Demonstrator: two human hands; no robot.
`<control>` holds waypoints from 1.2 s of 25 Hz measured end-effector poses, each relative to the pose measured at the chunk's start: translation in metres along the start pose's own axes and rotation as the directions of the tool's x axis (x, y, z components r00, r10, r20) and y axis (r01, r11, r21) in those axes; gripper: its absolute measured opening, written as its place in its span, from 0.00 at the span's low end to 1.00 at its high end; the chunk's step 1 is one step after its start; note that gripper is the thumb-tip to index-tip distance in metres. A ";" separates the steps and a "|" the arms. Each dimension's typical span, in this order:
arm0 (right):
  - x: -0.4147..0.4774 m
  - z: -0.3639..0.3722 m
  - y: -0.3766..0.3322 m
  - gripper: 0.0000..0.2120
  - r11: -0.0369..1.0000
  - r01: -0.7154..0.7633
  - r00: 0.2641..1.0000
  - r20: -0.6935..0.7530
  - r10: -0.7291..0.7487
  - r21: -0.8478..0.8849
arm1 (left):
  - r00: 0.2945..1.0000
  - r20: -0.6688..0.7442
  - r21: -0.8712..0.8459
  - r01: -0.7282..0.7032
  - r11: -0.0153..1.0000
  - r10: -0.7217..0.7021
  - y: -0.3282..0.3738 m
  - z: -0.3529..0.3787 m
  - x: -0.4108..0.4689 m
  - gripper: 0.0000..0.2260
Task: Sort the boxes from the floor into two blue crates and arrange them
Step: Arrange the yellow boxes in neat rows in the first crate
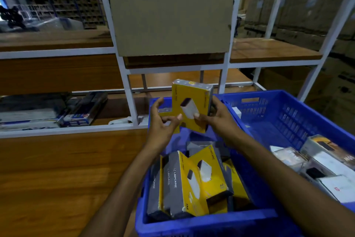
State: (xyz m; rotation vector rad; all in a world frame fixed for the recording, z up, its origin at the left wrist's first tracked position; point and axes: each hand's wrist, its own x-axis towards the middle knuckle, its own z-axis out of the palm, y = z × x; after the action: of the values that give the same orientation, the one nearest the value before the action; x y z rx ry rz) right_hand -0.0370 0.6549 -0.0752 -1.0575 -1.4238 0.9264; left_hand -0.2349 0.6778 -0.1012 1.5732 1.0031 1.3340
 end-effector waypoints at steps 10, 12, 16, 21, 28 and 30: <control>0.008 -0.004 0.037 0.23 0.773 0.371 0.913 0.051 -0.404 -0.515 | 0.899 0.151 0.484 -0.430 0.762 0.411 -0.033 -0.031 0.007 0.25; 0.020 0.001 0.044 0.23 0.871 0.226 0.969 0.007 -0.248 -0.436 | 0.948 0.091 0.562 -0.302 0.770 0.306 -0.033 -0.034 0.012 0.25; 0.062 0.004 0.072 0.25 0.883 -0.229 0.967 0.008 0.255 -0.409 | 0.990 -0.130 0.515 0.023 0.857 0.051 -0.053 -0.044 0.024 0.27; 0.101 0.028 0.118 0.21 0.711 -0.317 0.924 -0.034 0.381 -0.628 | 0.995 -0.092 0.625 0.035 0.780 0.029 -0.063 -0.046 0.030 0.20; 0.130 0.048 0.169 0.23 0.694 -0.343 0.890 0.018 0.456 -0.632 | 0.998 -0.038 0.761 -0.005 0.649 0.052 -0.057 -0.042 0.041 0.15; 0.136 0.044 0.166 0.16 0.666 -0.366 0.872 0.011 0.490 -0.650 | 0.998 -0.052 0.783 0.019 0.622 0.035 -0.054 -0.040 0.038 0.14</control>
State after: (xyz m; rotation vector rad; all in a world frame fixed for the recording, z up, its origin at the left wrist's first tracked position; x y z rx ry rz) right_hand -0.0648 0.8351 -0.1963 -1.9324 -1.7367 0.9039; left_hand -0.2735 0.7359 -0.1352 2.1693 1.7883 0.9703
